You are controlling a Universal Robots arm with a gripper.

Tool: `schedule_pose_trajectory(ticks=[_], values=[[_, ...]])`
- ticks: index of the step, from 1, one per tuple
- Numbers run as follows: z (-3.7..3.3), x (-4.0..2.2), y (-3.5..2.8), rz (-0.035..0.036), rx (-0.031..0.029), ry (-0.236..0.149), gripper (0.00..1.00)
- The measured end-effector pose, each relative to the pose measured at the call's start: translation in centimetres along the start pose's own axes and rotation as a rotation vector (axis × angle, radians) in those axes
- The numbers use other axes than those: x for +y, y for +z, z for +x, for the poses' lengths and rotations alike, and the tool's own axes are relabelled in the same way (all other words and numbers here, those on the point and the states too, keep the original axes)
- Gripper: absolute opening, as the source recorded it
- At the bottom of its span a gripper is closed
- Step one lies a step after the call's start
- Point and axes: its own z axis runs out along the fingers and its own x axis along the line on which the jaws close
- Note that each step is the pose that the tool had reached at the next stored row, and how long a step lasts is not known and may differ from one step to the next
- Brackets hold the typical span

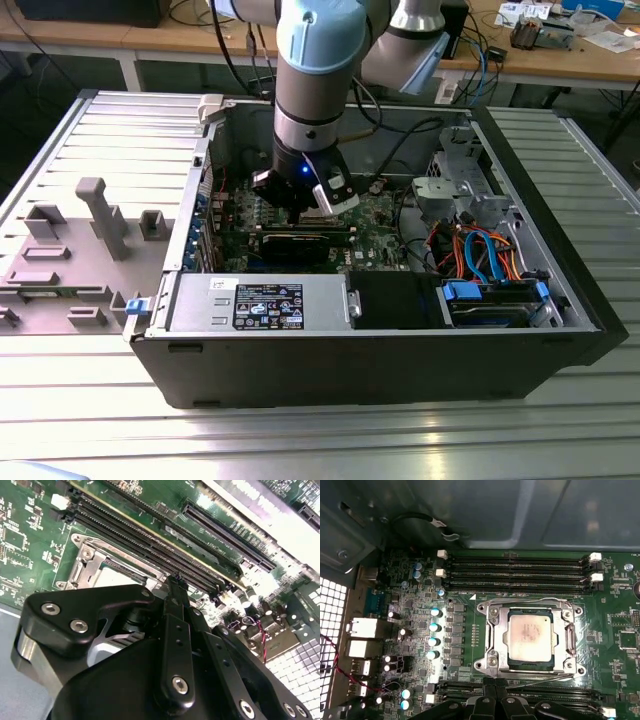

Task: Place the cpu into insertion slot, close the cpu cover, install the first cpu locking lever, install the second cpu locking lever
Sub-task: 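Install the second cpu locking lever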

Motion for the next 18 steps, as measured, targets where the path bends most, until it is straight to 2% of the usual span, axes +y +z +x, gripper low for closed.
schedule_pose_trajectory(ticks=[3, 6, 16, 18], values=[[0.07, -0.27, 0.13, -0.0085, 0.0009, -0.007, 0.11], [0.12, -0.35, 0.36, -0.0215, 0.0011, -0.013, 0.11], [0.12, -0.43, 0.4, -0.025, 0.0011, -0.013, 0.11], [0.13, -0.61, 0.39, -0.0289, 0.0009, -0.013, 0.11]])
